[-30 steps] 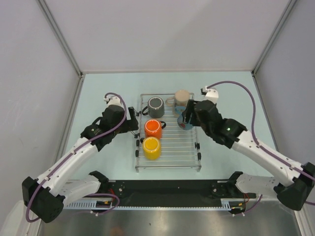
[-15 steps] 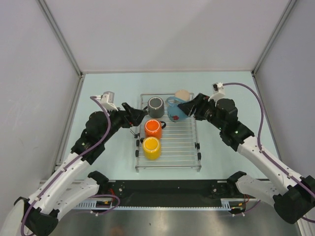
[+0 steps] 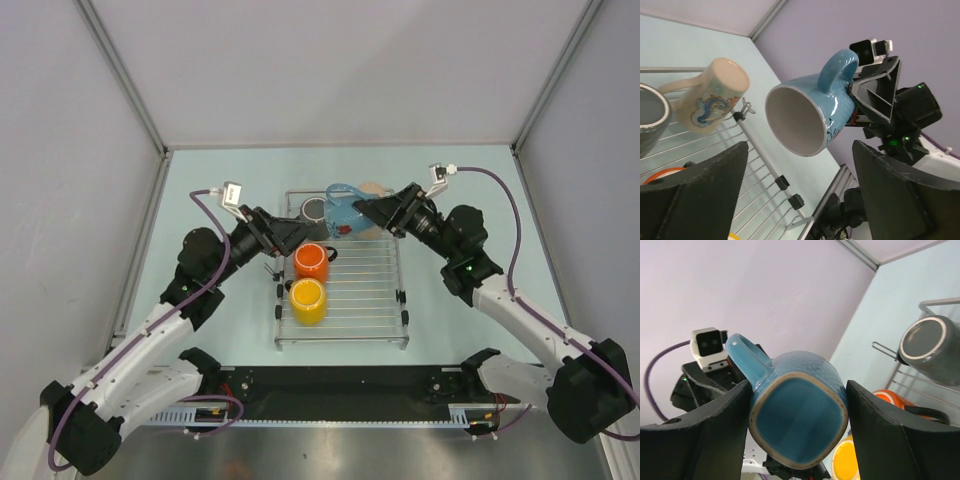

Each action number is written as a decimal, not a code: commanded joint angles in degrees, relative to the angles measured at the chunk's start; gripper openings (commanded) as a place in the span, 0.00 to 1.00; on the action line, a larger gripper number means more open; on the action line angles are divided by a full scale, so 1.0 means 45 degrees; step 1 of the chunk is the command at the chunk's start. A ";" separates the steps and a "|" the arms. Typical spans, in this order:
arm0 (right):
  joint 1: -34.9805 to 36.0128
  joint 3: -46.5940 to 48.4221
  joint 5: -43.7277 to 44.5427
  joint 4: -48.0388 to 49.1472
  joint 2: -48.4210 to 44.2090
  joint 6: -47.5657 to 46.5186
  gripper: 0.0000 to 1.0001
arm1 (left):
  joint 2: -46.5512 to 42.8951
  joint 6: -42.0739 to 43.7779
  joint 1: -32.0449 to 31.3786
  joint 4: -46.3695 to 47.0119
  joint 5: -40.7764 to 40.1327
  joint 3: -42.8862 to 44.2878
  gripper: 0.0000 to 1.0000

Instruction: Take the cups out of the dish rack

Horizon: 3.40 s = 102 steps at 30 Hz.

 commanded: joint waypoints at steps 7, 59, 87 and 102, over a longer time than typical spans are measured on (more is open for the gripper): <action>0.0819 0.0349 -0.0292 0.3677 0.1261 0.1026 0.00 | 0.0450 -0.0931 -0.0259 0.2711 0.1199 -0.0250 0.78; 0.1935 0.2459 0.0002 -0.0013 0.1829 -0.1084 0.84 | 0.0763 0.1627 -0.0943 -0.1819 -0.0755 0.2073 0.01; 0.0821 0.4647 0.6094 -0.9543 -0.0828 -0.4560 1.00 | 0.4892 0.5066 0.1654 -1.2391 -0.7058 1.1130 0.01; 0.0880 0.4862 0.8732 -1.2318 -0.0476 -0.5517 1.00 | 1.1169 0.4930 0.4857 -1.4360 -0.6069 1.4572 0.00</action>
